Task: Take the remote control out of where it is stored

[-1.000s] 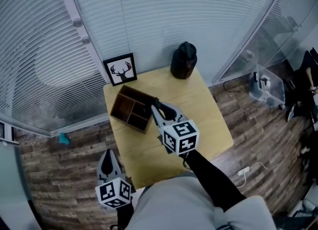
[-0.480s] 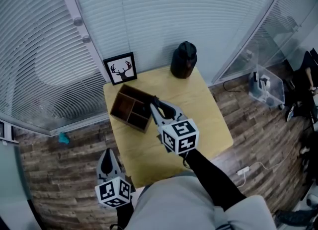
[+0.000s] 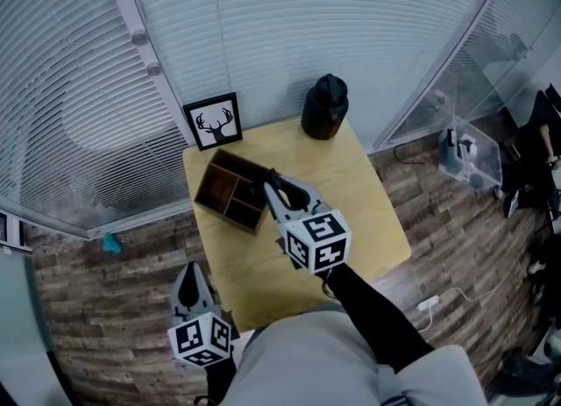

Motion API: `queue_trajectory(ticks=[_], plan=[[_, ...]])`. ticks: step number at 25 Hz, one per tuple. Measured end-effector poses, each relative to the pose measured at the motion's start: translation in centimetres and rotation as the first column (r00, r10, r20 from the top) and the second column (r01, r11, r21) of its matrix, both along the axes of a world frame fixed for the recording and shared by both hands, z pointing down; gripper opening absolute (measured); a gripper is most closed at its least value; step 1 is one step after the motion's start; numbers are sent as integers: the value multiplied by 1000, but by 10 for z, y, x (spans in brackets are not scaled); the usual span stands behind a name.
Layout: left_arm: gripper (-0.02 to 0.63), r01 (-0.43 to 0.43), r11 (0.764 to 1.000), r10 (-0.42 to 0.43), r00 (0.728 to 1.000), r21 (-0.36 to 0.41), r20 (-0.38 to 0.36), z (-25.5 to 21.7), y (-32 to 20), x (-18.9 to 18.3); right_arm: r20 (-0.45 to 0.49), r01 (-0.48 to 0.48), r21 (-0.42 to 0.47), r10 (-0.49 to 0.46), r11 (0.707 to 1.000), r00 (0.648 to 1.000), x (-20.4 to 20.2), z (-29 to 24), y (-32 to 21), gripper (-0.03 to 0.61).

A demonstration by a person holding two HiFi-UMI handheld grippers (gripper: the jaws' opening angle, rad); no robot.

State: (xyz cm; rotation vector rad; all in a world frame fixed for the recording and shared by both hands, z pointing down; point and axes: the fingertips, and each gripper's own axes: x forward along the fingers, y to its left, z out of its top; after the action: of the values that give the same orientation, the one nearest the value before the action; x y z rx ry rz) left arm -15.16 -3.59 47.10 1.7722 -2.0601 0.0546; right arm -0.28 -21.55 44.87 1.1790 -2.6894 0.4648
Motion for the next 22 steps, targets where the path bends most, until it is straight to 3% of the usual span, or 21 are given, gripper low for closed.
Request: queue_trajectory(ticks=[22], plan=[[9, 4, 1000, -4, 1000, 0, -2, 2, -1, -2, -11, 3, -7, -3, 1000, 1000, -1, 4, -1, 73]])
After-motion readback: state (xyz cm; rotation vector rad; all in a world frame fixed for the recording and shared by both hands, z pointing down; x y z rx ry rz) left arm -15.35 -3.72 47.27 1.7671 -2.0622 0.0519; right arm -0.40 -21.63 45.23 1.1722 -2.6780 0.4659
